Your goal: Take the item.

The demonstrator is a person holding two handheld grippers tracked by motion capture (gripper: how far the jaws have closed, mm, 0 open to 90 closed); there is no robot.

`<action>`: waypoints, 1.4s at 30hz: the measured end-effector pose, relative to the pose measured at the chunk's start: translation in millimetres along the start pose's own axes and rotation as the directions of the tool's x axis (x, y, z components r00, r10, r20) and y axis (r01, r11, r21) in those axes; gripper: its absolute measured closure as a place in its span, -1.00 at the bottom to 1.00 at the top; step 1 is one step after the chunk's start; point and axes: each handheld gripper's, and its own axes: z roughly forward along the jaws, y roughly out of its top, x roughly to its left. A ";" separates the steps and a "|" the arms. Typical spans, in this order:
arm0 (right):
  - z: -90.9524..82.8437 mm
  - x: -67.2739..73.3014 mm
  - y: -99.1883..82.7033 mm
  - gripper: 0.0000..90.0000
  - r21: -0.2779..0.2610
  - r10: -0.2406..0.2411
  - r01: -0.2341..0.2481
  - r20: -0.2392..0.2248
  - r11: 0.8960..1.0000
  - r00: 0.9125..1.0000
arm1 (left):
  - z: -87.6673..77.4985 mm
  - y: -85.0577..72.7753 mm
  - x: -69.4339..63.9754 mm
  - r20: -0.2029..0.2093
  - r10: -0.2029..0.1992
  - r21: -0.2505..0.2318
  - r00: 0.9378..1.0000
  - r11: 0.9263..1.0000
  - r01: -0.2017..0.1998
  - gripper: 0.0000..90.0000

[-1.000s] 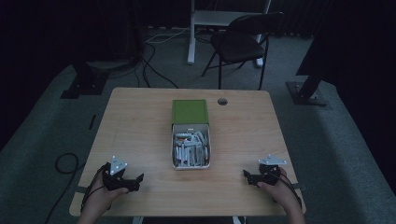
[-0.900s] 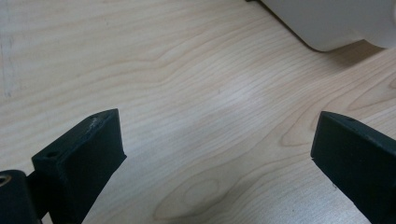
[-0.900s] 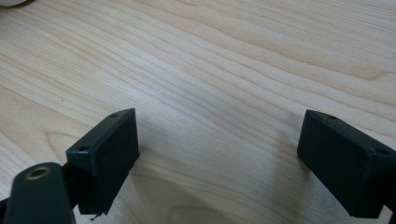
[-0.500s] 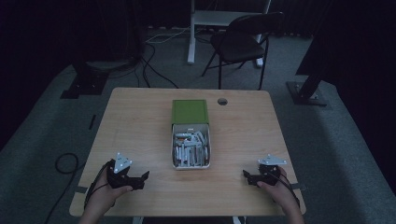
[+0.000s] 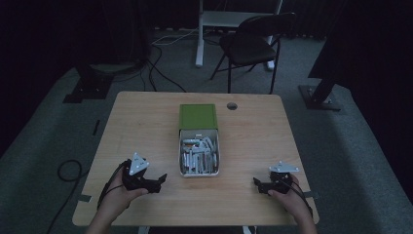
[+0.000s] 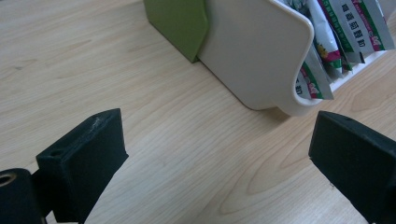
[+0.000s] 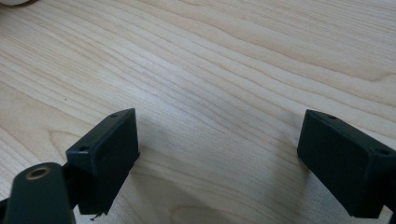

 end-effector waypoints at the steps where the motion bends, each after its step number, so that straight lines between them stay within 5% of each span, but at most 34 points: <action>1: 0.0 0.0 0.0 -0.73 0.000 0.000 0.000 0.000 1.000 1.000 | 0.6 1.1 -0.7 0.005 0.001 -0.002 1.000 1.000 -0.001 -0.90; 34: 0.1 0.0 -0.1 -0.73 -0.001 0.000 0.000 0.000 1.000 1.000 | 2.7 54.0 -33.3 0.126 0.061 -0.139 0.990 0.989 -0.043 -0.89; 42: 0.1 -0.1 -0.1 -0.73 -0.001 -0.001 0.001 0.000 1.000 1.000 | 7.7 61.5 -42.4 0.142 0.076 -0.133 0.987 0.989 -0.057 -0.89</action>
